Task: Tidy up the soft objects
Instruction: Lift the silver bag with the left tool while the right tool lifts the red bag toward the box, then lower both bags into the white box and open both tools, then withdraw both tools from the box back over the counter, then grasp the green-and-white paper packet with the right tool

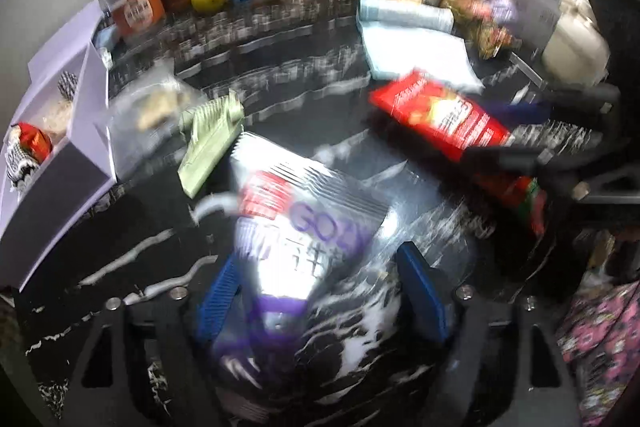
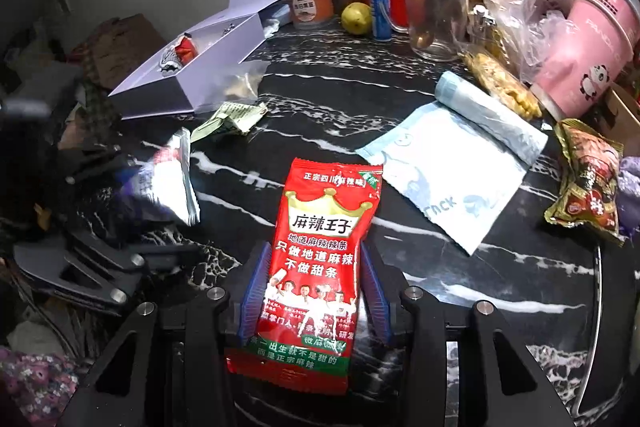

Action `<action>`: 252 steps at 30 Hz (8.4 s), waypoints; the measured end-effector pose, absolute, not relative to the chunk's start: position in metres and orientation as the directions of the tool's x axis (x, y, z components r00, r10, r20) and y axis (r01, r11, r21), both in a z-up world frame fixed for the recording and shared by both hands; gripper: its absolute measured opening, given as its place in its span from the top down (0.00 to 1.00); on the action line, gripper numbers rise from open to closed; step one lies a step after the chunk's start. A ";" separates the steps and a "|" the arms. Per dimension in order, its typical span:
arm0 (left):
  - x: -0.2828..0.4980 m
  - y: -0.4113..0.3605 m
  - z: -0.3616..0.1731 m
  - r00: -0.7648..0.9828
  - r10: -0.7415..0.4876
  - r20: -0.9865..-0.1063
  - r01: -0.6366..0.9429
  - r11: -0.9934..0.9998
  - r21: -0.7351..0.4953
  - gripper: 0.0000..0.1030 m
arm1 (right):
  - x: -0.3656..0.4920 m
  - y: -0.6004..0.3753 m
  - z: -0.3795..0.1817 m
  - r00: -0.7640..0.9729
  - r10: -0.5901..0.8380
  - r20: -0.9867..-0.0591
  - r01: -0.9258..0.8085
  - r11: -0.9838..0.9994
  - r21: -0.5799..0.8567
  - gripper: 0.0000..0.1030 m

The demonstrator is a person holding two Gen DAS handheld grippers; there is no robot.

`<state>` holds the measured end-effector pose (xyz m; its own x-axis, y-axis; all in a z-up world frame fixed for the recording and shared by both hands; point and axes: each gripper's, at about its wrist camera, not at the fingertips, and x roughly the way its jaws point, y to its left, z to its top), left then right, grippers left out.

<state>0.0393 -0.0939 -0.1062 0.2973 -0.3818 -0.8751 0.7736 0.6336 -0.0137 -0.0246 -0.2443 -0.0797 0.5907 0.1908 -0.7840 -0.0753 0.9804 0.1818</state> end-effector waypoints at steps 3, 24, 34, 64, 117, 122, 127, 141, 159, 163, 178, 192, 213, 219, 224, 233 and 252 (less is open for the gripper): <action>0.039 -0.088 -0.107 0.312 -0.403 -0.860 0.767 0.642 -0.023 0.20 | -0.025 -0.243 -0.079 0.591 0.199 -0.782 -0.082 0.979 0.188 0.56; 0.049 -0.067 -0.085 0.382 -0.485 -0.786 0.613 0.770 -0.178 0.60 | -0.018 -0.230 -0.063 0.621 0.255 -0.741 -0.146 0.967 0.210 0.57; 0.056 -0.047 -0.050 0.494 -0.495 -0.714 0.561 0.809 -0.173 0.60 | 0.004 -0.205 -0.041 0.638 0.349 -0.686 -0.254 0.937 0.240 0.57; 0.140 0.037 0.053 0.768 -0.397 -0.502 0.389 0.912 -0.128 0.60 | 0.126 -0.147 0.060 0.726 0.492 -0.481 -0.481 0.863 0.155 0.57; 0.318 0.081 -0.042 0.710 -0.176 -0.681 0.196 0.979 -0.049 0.60 | 0.311 -0.090 -0.014 0.597 0.530 -0.602 -0.513 0.829 0.221 0.56; 0.323 0.087 -0.056 0.673 -0.163 -0.721 0.167 0.984 -0.066 0.60 | 0.312 -0.082 -0.020 0.585 0.518 -0.624 -0.519 0.830 0.204 0.57; 0.326 0.088 -0.062 0.653 -0.140 -0.745 0.152 0.987 -0.051 0.60 | 0.316 -0.076 -0.030 0.562 0.505 -0.655 -0.517 0.833 0.199 0.56; 0.333 0.087 -0.077 0.579 -0.070 -0.812 0.094 0.995 -0.018 0.60 | 0.330 -0.062 -0.063 0.478 0.452 -0.753 -0.503 0.844 0.187 0.56; 0.320 0.080 -0.061 0.575 -0.016 -0.818 0.069 0.997 0.029 0.54 | 0.325 -0.060 -0.045 0.506 0.422 -0.752 -0.493 0.857 0.150 0.33; 0.311 0.077 -0.046 0.610 0.011 -0.793 0.057 0.997 0.058 0.38 | 0.316 -0.067 -0.030 0.541 0.407 -0.736 -0.491 0.863 0.117 0.31; 0.265 0.064 0.026 0.731 -0.009 -0.682 0.069 0.996 0.060 0.34 | 0.273 -0.092 0.039 0.677 0.380 -0.630 -0.454 0.890 0.049 0.31; 0.192 0.033 0.096 0.831 -0.125 -0.543 0.163 0.986 0.023 0.34 | 0.196 -0.135 0.113 0.800 0.348 -0.489 -0.407 0.913 -0.016 0.31; 0.091 -0.028 0.111 0.831 -0.262 -0.490 0.320 0.947 0.035 0.18 | 0.074 -0.204 0.122 0.861 0.283 -0.422 -0.306 0.952 0.014 0.21; 0.074 -0.037 0.095 0.808 -0.304 -0.504 0.352 0.936 0.001 0.18 | 0.052 -0.219 0.107 0.866 0.237 -0.441 -0.254 0.967 0.020 0.21; 0.067 -0.042 0.074 0.772 -0.335 -0.540 0.381 0.924 -0.030 0.18 | 0.042 -0.228 0.091 0.859 0.211 -0.466 -0.218 0.975 0.039 0.21; 0.059 -0.037 0.037 0.732 -0.331 -0.596 0.379 0.924 -0.048 0.18 | 0.034 -0.229 0.049 0.823 0.225 -0.521 -0.199 0.974 0.106 0.21; 0.069 0.002 -0.035 0.657 -0.286 -0.697 0.281 0.951 -0.125 0.18 | 0.062 -0.196 -0.040 0.671 0.268 -0.691 -0.153 0.962 0.225 0.22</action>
<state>0.0690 0.0021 -0.0350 0.6572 -0.2860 -0.6973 0.2811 0.9515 -0.1252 0.0619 -0.1958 -0.0405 0.6709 0.2682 -0.6913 -0.1525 0.9623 0.2253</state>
